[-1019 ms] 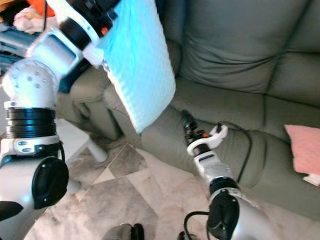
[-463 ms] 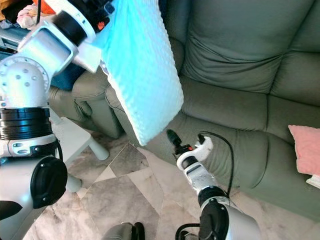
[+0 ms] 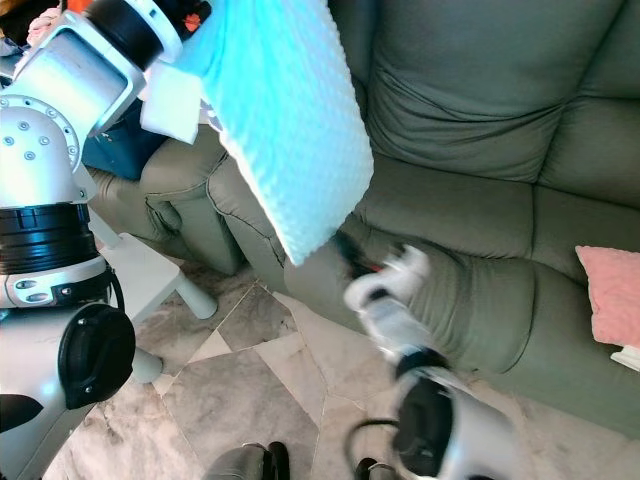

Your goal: Move the pillow to the sofa

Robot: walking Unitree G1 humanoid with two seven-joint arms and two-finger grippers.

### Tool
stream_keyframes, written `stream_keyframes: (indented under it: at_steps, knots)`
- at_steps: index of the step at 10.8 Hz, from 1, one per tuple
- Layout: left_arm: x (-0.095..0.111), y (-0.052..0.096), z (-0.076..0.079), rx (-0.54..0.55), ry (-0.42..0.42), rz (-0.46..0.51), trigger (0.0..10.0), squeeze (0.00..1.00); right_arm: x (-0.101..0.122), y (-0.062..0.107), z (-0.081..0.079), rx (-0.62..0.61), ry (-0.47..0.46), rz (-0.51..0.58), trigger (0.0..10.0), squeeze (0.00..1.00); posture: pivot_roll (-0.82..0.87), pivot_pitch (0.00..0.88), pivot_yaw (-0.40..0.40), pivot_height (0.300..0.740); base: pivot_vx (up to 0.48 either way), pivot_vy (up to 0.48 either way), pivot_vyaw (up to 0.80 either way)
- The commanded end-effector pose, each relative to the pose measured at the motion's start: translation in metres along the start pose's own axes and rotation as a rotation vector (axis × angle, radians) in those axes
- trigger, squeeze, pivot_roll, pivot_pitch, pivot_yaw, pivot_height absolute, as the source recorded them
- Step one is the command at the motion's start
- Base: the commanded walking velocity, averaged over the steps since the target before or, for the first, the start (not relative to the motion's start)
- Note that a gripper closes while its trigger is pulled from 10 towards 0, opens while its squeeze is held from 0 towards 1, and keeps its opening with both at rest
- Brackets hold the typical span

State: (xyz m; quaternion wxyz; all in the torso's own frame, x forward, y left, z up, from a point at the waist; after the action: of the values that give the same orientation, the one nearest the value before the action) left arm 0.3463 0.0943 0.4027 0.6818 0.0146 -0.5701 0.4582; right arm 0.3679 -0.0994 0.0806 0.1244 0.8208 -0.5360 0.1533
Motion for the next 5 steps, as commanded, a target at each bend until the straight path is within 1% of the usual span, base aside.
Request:
stream_keyframes:
  at_steps: [1,2,3,5]
  knots:
    - [0.014,0.001,0.009,-0.030,-0.031,0.038,10.0,0.00,-0.019,0.001,0.000,0.024,0.029,-0.096,10.0,0.00,0.20,0.187,0.082,0.740,0.000,0.000,0.00]
    - [0.015,0.001,0.010,-0.028,-0.029,0.038,10.0,0.00,-0.031,0.004,0.003,0.037,0.093,-0.173,10.0,0.00,0.20,0.191,0.078,0.740,0.000,0.000,0.00]
    - [0.014,0.001,0.011,-0.029,-0.028,0.037,10.0,0.00,-0.034,0.008,0.009,0.018,0.146,-0.208,10.0,0.00,0.20,0.191,0.078,0.740,0.000,0.000,0.00]
    - [0.015,0.000,0.014,-0.037,-0.024,0.036,10.0,0.00,-0.023,0.015,0.023,-0.069,0.247,-0.200,10.0,0.00,0.20,0.193,0.077,0.740,0.000,0.000,0.00]
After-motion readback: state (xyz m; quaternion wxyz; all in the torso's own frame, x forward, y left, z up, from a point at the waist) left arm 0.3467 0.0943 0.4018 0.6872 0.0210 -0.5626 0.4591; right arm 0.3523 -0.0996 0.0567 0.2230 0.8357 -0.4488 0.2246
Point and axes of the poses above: a point about 5 cm out from each wrist's last joint towards the gripper, its own y axis pointing back from the gripper into the wrist, its own x axis along the axis of the wrist's last joint, z = x × y, the point moved 1 cm from there along -y, pointing out of the wrist towards the gripper, and after that the axes turned 1 degree about y, right-handed, at the moved point
